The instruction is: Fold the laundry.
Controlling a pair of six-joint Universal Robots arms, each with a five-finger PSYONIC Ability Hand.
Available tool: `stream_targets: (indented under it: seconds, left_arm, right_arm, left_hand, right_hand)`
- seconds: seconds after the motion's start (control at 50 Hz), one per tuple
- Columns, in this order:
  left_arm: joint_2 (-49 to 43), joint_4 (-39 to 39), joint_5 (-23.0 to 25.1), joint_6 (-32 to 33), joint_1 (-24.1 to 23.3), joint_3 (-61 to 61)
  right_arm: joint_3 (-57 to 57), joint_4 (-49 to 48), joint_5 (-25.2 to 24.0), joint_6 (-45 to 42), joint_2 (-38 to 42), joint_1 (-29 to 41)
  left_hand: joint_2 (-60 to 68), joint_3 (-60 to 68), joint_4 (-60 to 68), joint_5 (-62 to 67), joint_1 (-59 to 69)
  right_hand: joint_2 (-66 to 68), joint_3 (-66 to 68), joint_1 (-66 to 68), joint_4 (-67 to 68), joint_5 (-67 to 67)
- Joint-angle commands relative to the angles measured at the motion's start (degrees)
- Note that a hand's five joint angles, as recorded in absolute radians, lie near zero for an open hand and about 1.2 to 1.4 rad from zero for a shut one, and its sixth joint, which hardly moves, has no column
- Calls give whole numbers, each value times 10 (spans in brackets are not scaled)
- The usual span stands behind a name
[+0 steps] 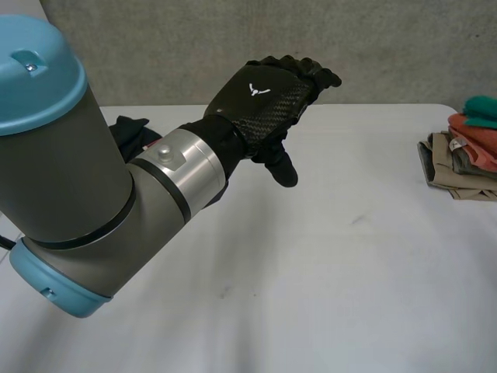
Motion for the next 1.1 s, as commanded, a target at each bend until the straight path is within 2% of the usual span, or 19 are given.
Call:
stream_targets:
  seconds: [0.02, 0.08, 0.12, 0.26, 0.34, 0.42, 0.44, 0.5, 0.52, 0.6, 0.72, 0.8, 0.84, 0.86, 0.9, 0.92, 0.94, 1.0, 1.1]
  left_arm:
    - [7, 1, 0, 0, -1, -5]
    - [8, 1, 0, -1, -1, -5]
    - [11, 0, 0, -1, -2, -5]
    - [24, 0, 0, -2, -14, -7]
    - [28, 0, 0, -2, -17, -7]
    - [34, -2, -1, -2, -20, -8]
    - [37, -2, 0, -2, -21, -8]
    - [46, -2, -1, -3, -22, -7]
    - [48, -2, -1, -3, -22, -7]
    - [56, 0, -3, -3, -21, -5]
    - [66, 4, -29, -2, -4, 4]
    - [69, 16, -82, 4, 53, 21]
    - [66, 16, -93, 5, 89, 27]
    - [63, 20, -98, 6, 129, 27]
    - [55, 22, -97, 6, 174, 30]
    - [45, 23, -95, 8, 195, 31]
    - [18, 30, -93, 18, 240, 34]
    - [-55, 49, -81, 63, 307, 59]
    - [-182, 70, -61, 175, 370, 107]
  right_arm:
    - [21, 3, -16, -2, -43, 1]
    - [40, 25, -13, 1, -78, 1]
    - [57, 61, -9, 1, -106, -1]
    - [75, 219, -9, -28, -180, -33]
    - [71, 347, -2, -110, -208, -76]
    - [43, 474, 66, -222, -241, -118]
    - [25, 519, 109, -265, -253, -128]
    - [-16, 579, 185, -322, -263, -133]
    - [-41, 603, 231, -355, -268, -131]
    - [-65, 581, 320, -384, -279, -99]
    - [-1, 439, 320, -329, -373, 10]
    - [111, 325, 282, -279, -454, 73]
    - [183, 269, 241, -257, -490, 121]
    - [205, 251, 227, -251, -499, 140]
    - [265, 219, 188, -249, -515, 193]
    - [282, 213, 182, -250, -517, 212]
    - [299, 211, 173, -251, -518, 229]
    - [348, 227, 157, -270, -515, 292]
    - [381, 307, 159, -334, -489, 347]
  left_hand:
    - [-3, -6, -2, -14, -1]
    - [-3, -6, -2, -14, -1]
    - [-4, -8, -4, -16, -3]
    - [-4, -8, -4, -16, -3]
    - [-4, -8, -4, -16, -3]
    - [-6, -9, -6, -17, -5]
    - [-6, -9, -6, -17, -5]
    - [-6, -9, -6, -17, -5]
    - [-6, -9, -6, -17, -5]
    - [-9, -13, -9, -21, -8]
    - [-11, -14, -11, -22, -10]
    - [-11, -14, -11, -22, -10]
    - [-11, -14, -11, -22, -10]
    - [-11, -14, -11, -22, -10]
    - [-11, -14, -11, -22, -10]
    - [-11, -14, -11, -22, -10]
    - [-9, -13, -9, -21, -8]
    - [-4, -8, -4, -16, -3]
    - [9, 6, 9, -2, 10]
  right_hand:
    - [138, 125, 200, 112, 141]
    - [-346, -359, -284, -372, -343]
    - [-548, -561, -486, -574, -545]
    - [-562, -575, -500, -588, -559]
    - [-562, -575, -500, -588, -559]
    - [-562, -575, -500, -588, -559]
    - [-562, -575, -500, -588, -559]
    - [-562, -575, -500, -588, -559]
    - [-562, -575, -500, -588, -559]
    - [-562, -575, -500, -588, -559]
    - [-562, -575, -500, -588, -559]
    - [-562, -575, -500, -588, -559]
    - [-562, -575, -500, -588, -559]
    - [-562, -575, -500, -588, -559]
    - [-562, -575, -500, -588, -559]
    - [-562, -575, -500, -588, -559]
    - [-562, -575, -500, -588, -559]
    - [-562, -575, -500, -588, -559]
    - [-562, -575, -500, -588, -559]
